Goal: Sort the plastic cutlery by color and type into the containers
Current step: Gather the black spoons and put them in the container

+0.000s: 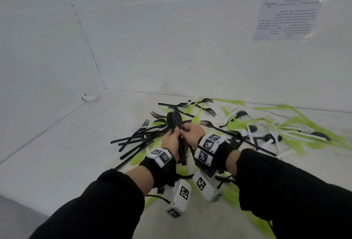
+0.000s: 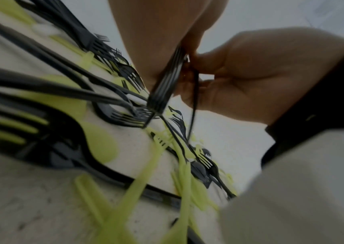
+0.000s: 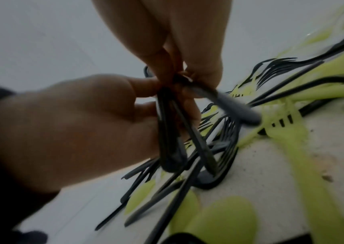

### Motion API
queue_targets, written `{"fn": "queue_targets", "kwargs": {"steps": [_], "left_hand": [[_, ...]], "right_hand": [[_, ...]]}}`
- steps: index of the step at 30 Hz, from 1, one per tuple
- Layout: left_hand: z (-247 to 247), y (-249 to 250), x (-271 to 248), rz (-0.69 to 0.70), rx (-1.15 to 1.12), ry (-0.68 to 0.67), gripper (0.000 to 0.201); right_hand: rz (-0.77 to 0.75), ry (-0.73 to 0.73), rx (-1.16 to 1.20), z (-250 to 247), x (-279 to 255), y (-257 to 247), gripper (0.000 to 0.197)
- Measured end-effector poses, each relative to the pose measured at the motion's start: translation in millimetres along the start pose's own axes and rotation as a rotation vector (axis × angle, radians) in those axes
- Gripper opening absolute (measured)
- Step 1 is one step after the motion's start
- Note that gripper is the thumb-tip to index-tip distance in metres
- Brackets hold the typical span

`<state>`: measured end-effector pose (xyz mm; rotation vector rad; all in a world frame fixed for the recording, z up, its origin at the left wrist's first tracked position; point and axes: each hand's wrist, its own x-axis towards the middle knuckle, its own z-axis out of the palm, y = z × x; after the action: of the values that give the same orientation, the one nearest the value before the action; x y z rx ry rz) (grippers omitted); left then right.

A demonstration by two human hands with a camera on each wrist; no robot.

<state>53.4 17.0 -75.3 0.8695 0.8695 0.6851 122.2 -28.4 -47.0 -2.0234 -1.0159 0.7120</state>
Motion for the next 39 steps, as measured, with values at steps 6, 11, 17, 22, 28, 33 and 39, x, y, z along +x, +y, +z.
{"fn": "queue_targets", "kwargs": {"steps": [6,11,17,22,28,33,39], "left_hand": [[3.0,-8.4,4.9,-0.034,0.008,0.009,0.029],[14.5,-13.5,7.5,-0.011,0.003,-0.020,0.019],[37.8,-18.5,1.0,-0.108,-0.018,-0.097,0.036],[47.2,-25.1,5.4,-0.151,0.071,-0.142,0.036],[63.5,-32.7,4.2,-0.042,0.162,-0.117,0.020],[71.6,-38.6,4.2,-0.037,0.164,-0.065,0.023],[82.6,-46.9,-8.2,-0.047,0.178,-0.085,0.022]], "right_hand": [[0.016,0.093,0.148,-12.9,-5.3,18.8,0.024],[0.023,0.083,0.323,-17.6,-10.1,26.0,0.021],[0.074,0.180,0.257,-28.4,-7.1,40.5,0.008],[-0.019,0.056,0.052,-47.8,-19.3,43.2,0.026],[0.126,-0.024,-0.381,-128.0,-35.8,61.9,0.010],[0.271,-0.398,-0.666,-152.7,-61.3,95.4,0.024],[0.171,-0.496,-0.673,-137.8,-69.2,109.4,0.034]]}}
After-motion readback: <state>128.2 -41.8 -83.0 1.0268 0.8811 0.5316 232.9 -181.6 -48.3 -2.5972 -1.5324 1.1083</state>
